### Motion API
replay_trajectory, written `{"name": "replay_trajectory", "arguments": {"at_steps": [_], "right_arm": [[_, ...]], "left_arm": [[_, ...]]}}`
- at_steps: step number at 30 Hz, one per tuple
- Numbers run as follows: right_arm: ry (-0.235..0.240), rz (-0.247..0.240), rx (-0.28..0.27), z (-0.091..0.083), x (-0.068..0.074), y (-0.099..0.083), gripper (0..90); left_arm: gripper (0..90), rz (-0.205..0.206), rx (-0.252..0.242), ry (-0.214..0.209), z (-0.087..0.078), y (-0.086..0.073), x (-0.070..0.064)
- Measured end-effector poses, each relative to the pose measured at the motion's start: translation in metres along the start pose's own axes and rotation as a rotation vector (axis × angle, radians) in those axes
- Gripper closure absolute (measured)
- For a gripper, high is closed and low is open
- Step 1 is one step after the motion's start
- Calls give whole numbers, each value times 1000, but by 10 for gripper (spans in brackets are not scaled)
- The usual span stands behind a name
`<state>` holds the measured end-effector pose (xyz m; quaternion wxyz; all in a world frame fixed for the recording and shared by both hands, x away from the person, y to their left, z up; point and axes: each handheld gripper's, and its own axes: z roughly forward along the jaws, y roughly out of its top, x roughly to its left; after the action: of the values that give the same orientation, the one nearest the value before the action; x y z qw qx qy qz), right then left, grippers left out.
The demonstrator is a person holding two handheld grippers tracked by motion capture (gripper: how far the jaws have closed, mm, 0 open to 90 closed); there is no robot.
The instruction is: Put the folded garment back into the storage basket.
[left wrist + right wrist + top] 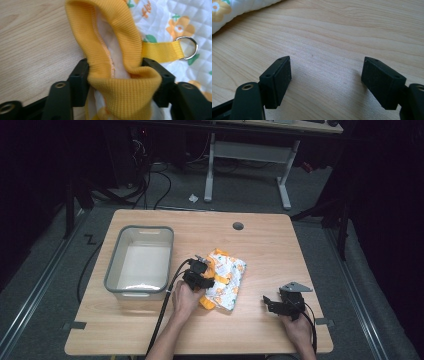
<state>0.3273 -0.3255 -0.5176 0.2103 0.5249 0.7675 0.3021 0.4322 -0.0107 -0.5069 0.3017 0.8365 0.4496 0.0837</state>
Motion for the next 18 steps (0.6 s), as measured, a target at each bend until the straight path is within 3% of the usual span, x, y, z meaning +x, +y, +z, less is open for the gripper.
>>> {"name": "replay_trajectory", "arguments": {"at_steps": [4, 7, 12, 18], "right_arm": [[0, 0, 0, 0, 0, 0, 243], [0, 0, 0, 0, 0, 0, 243], [0, 0, 0, 0, 0, 0, 243], [-1, -1, -1, 0, 0, 0, 243]], "left_arm": [[631, -4, -1, -27, 0, 0, -2], [696, -3, -2, -51, 0, 0, -2], [745, -37, 3, -105, -1, 0, 2], [759, -56, -53, -148, -13, 3, 0]]}}
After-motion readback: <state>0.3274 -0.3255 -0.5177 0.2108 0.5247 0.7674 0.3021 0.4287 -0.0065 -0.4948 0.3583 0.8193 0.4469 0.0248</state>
